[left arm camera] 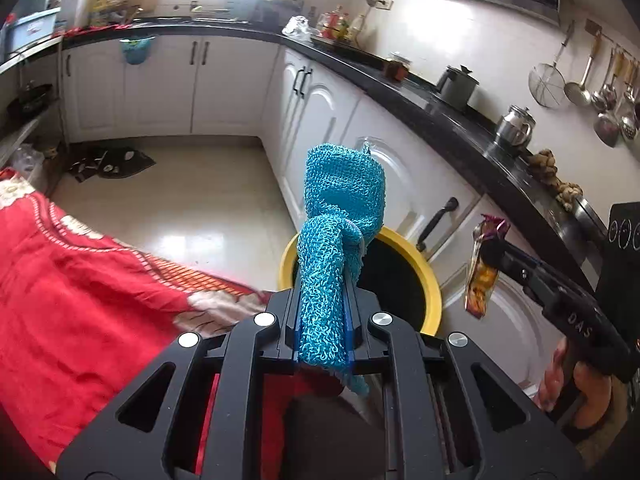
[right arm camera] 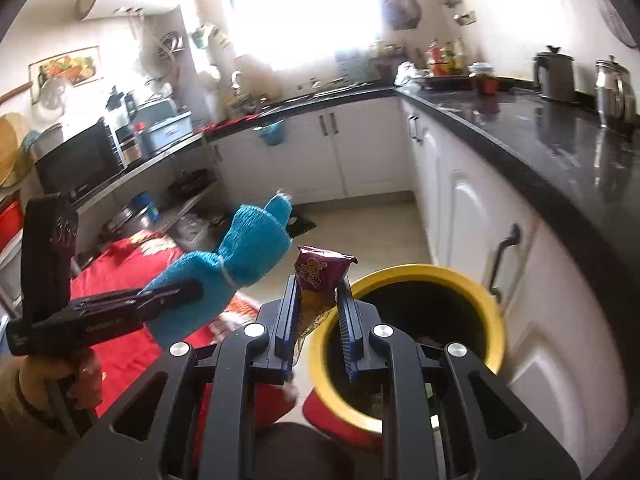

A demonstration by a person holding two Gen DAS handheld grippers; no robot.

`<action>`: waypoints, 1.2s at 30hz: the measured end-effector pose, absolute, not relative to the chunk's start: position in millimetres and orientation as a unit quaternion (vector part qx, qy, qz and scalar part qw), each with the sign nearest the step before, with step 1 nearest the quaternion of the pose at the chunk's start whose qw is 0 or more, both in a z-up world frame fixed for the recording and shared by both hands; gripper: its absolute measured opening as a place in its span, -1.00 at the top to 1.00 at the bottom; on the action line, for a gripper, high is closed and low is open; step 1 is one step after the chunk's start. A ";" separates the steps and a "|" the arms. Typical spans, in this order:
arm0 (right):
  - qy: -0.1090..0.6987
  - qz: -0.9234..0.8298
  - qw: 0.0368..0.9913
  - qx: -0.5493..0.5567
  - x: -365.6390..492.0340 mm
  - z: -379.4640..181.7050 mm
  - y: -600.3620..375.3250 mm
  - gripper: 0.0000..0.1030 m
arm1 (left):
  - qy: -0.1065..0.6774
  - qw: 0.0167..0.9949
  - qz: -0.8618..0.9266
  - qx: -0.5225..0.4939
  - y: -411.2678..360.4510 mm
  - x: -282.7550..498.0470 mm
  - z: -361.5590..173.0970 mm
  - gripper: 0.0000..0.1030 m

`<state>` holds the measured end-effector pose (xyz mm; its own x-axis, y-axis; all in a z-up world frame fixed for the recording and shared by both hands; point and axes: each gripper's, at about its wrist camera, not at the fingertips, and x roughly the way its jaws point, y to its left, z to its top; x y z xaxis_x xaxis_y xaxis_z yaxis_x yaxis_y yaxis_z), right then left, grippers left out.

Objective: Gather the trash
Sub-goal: 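Carry the blue cloth and snack wrapper in both tools over the bin, then open both tools to drop the blue cloth and snack wrapper into the bin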

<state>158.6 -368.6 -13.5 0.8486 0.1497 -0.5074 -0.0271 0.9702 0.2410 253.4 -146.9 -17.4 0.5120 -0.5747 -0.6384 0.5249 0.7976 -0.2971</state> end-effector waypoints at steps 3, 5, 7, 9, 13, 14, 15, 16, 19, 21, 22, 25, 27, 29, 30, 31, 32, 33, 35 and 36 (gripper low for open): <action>0.265 0.027 0.957 0.117 156.2 -14.3 -383.6 0.64 | 0.382 0.864 -0.325 -0.028 -161.7 255.0 -19.4 0.82; 0.261 0.015 0.958 0.120 154.5 -15.5 -394.2 0.64 | 0.386 0.861 -0.330 -0.025 -171.7 256.5 -21.9 0.82; 0.258 0.005 0.958 0.121 154.0 -17.1 -401.9 0.64 | 0.390 0.858 -0.335 -0.024 -180.2 256.6 -25.0 0.82; 0.258 -0.009 0.959 0.118 153.5 -19.8 -408.8 0.64 | 0.393 0.855 -0.339 -0.022 -187.9 256.2 -28.3 0.82; 0.258 -0.028 0.959 0.112 155.8 -23.1 -416.6 0.64 | 0.402 0.848 -0.346 -0.016 -204.5 257.4 -37.5 0.81; 0.259 -0.032 0.959 0.109 155.5 -24.6 -417.6 0.64 | 0.405 0.846 -0.346 -0.015 -207.2 258.2 -40.2 0.81; 0.260 -0.036 0.959 0.106 156.4 -26.8 -419.2 0.64 | 0.408 0.844 -0.347 -0.014 -210.8 259.3 -42.8 0.81; 0.261 -0.039 0.959 0.103 157.7 -28.5 -420.6 0.64 | 0.411 0.843 -0.347 -0.013 -214.2 260.4 -45.7 0.81; 0.269 -0.049 0.957 0.096 162.6 -36.5 -423.6 0.60 | 0.422 0.837 -0.347 -0.012 -223.6 265.3 -55.7 0.80; 0.277 -0.054 0.955 0.093 167.1 -44.0 -424.6 0.58 | 0.430 0.834 -0.346 -0.012 -229.5 269.1 -62.0 0.80; 0.281 -0.056 0.954 0.091 169.7 -46.6 -425.3 0.57 | 0.434 0.832 -0.345 -0.010 -233.3 271.2 -65.5 0.79; 0.288 -0.064 0.952 0.076 177.6 -57.5 -425.7 0.48 | 0.443 0.828 -0.344 -0.011 -241.0 276.0 -74.5 0.77; 0.294 -0.072 0.951 0.069 181.0 -64.5 -425.6 0.17 | 0.446 0.828 -0.339 -0.012 -245.7 280.3 -80.7 0.56; 0.295 -0.075 0.950 0.069 180.4 -67.8 -425.4 0.06 | 0.449 0.830 -0.330 -0.019 -244.5 285.1 -84.8 0.24; 0.295 -0.077 0.950 0.069 178.7 -68.3 -424.5 0.05 | 0.449 0.831 -0.327 -0.022 -242.5 287.1 -85.7 0.07; 0.295 -0.077 0.950 0.071 177.7 -68.4 -424.5 0.03 | 0.449 0.833 -0.322 -0.026 -239.1 288.3 -86.0 0.04; 0.294 -0.076 0.950 0.072 176.3 -67.7 -424.2 -0.01 | 0.448 0.835 -0.319 -0.027 -236.6 288.3 -85.2 0.00; 0.291 -0.076 0.951 0.074 173.6 -66.1 -423.2 -0.05 | 0.446 0.837 -0.316 -0.027 -233.2 287.7 -83.9 -0.08; 0.287 -0.076 0.952 0.075 169.4 -62.6 -421.0 -0.15 | 0.437 0.845 -0.306 -0.028 -222.8 284.3 -77.7 -0.27; 0.285 -0.076 0.953 0.076 167.6 -60.6 -419.8 -0.24 | 0.431 0.850 -0.301 -0.030 -215.7 281.5 -73.5 -0.42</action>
